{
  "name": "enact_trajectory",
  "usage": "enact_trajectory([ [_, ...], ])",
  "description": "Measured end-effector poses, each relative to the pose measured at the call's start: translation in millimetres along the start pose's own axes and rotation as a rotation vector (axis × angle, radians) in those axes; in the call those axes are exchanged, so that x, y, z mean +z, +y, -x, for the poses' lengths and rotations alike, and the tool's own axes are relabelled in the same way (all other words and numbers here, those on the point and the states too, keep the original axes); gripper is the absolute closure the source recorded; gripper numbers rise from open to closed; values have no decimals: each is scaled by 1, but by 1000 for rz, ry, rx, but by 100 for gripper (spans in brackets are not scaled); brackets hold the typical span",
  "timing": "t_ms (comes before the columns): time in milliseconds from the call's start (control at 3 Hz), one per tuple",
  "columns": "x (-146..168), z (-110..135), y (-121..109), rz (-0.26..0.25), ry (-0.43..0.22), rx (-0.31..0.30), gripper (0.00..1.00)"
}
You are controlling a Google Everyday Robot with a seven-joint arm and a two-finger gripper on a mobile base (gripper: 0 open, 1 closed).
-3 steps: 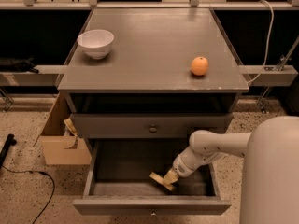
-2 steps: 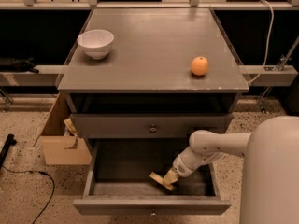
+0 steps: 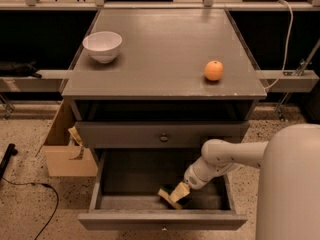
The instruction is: Place sponge into middle drawer
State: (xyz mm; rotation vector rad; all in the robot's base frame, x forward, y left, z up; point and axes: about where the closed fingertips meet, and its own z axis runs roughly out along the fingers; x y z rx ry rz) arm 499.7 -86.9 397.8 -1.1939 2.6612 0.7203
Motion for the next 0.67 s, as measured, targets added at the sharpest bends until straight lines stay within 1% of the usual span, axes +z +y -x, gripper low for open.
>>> enact_trajectory([
  [333,0,0,0,0,0,0,0],
  [667,0,0,0,0,0,0,0],
])
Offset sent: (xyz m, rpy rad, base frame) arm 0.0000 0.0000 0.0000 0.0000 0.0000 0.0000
